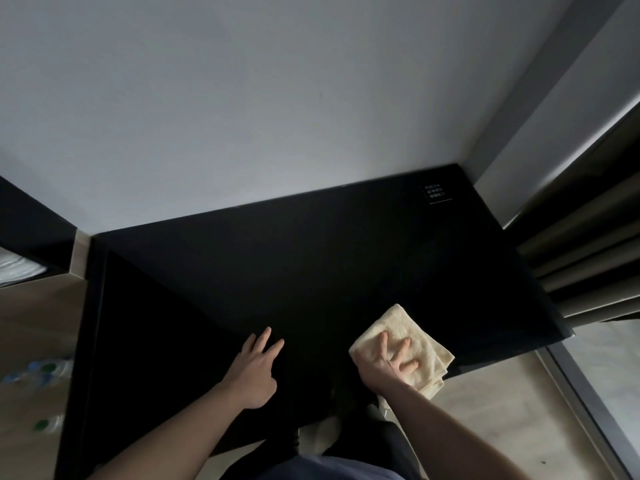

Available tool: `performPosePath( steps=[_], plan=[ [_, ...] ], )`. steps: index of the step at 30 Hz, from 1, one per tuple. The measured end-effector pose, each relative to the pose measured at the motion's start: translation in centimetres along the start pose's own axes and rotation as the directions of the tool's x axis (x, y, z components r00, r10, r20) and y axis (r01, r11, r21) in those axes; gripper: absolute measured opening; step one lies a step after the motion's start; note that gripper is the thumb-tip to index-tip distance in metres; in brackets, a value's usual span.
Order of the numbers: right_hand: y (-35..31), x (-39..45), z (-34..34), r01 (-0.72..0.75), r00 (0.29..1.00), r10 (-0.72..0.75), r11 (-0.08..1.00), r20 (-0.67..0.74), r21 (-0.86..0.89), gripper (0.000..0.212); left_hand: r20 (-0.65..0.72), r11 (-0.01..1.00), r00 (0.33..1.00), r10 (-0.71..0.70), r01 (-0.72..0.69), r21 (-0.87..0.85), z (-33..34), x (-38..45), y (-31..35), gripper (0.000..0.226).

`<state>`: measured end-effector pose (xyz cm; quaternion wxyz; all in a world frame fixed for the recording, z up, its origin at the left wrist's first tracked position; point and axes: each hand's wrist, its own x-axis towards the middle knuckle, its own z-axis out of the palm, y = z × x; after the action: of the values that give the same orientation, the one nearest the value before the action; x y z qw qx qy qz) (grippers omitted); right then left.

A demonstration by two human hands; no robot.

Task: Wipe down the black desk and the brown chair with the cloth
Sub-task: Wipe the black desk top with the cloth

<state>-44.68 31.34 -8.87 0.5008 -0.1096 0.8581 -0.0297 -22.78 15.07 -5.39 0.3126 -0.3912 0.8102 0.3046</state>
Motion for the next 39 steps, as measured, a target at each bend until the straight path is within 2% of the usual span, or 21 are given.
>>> performPosePath(
  steps=[8, 13, 18, 24, 32, 36, 39],
  plan=[
    [1.3, 3.5, -6.5, -0.05, 0.999, 0.052, 0.992, -0.011, 0.12, 0.096, -0.006, 0.999, 0.999, 0.042, -0.042, -0.012, -1.0, 4.4, 9.5, 0.086],
    [6.6, 7.9, -14.6, -0.02, 0.998, 0.021, 1.0, -0.065, 0.021, 0.096, 0.017, 0.999, 0.999, 0.03, -0.029, -0.029, -0.8, 8.1, 16.6, 0.085],
    [12.4, 12.6, -23.0, -0.01, 0.986, 0.006, 1.0, -0.164, -0.023, 0.096, -0.019, 0.998, 0.999, 0.026, -0.027, -0.061, -0.4, 10.9, 22.5, 0.084],
    [17.6, 16.8, -30.1, -0.047, 0.972, 0.033, 0.997, -0.232, -0.057, 0.096, -0.048, 0.999, 0.999, -0.012, 0.01, -0.038, 0.0, 12.2, 25.0, 0.082],
    [17.9, 17.0, -28.7, -0.03, 0.96, 0.005, 0.996, -0.279, -0.085, 0.09, 0.011, 0.996, 0.997, -0.079, 0.078, 0.049, 1.6, 10.4, 21.6, 0.083],
    [16.4, 14.1, -22.9, 0.034, 0.952, -0.049, 0.998, -0.301, -0.052, 0.09, 0.048, 0.996, 0.997, -0.058, 0.054, 0.075, 1.7, 9.5, 20.4, 0.088],
    [14.3, 11.3, -17.5, 0.098, 0.96, -0.101, 0.995, -0.261, -0.023, 0.089, 0.068, 0.998, 0.997, -0.03, 0.026, 0.063, 0.6, 9.3, 20.1, 0.089]
  ],
)
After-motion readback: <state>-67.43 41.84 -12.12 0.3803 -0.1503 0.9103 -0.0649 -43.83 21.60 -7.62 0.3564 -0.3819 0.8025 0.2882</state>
